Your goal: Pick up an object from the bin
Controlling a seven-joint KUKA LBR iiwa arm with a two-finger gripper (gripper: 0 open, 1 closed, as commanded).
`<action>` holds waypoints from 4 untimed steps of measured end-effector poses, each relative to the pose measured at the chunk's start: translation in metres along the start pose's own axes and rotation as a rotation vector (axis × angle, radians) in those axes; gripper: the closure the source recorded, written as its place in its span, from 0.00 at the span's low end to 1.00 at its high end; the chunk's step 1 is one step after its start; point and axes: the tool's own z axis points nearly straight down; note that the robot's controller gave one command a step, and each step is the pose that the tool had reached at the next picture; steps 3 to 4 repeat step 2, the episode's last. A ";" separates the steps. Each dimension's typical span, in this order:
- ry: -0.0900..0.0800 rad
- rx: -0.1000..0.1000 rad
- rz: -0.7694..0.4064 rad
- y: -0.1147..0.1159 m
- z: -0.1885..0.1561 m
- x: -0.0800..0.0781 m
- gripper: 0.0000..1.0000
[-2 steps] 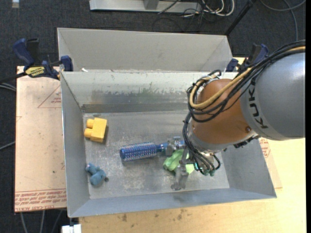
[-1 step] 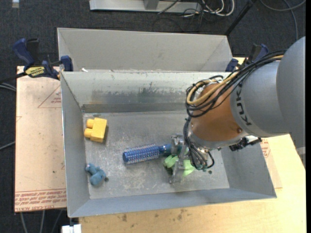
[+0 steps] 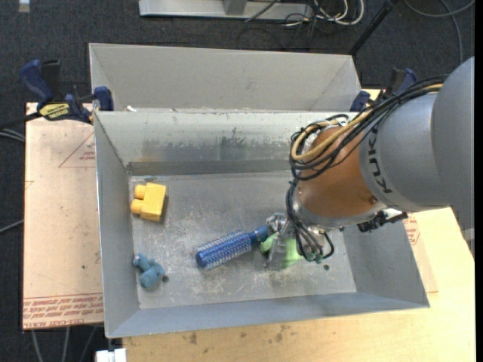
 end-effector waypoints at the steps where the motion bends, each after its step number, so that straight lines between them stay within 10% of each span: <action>1: 0.005 0.000 -0.007 -0.003 -0.118 0.010 1.00; 2: 0.001 -0.002 0.002 0.039 -0.250 -0.014 1.00; 4: 0.001 -0.002 0.002 0.039 -0.250 -0.014 1.00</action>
Offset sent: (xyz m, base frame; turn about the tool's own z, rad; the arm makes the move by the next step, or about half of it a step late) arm -0.0146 -0.0022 0.1147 -0.0079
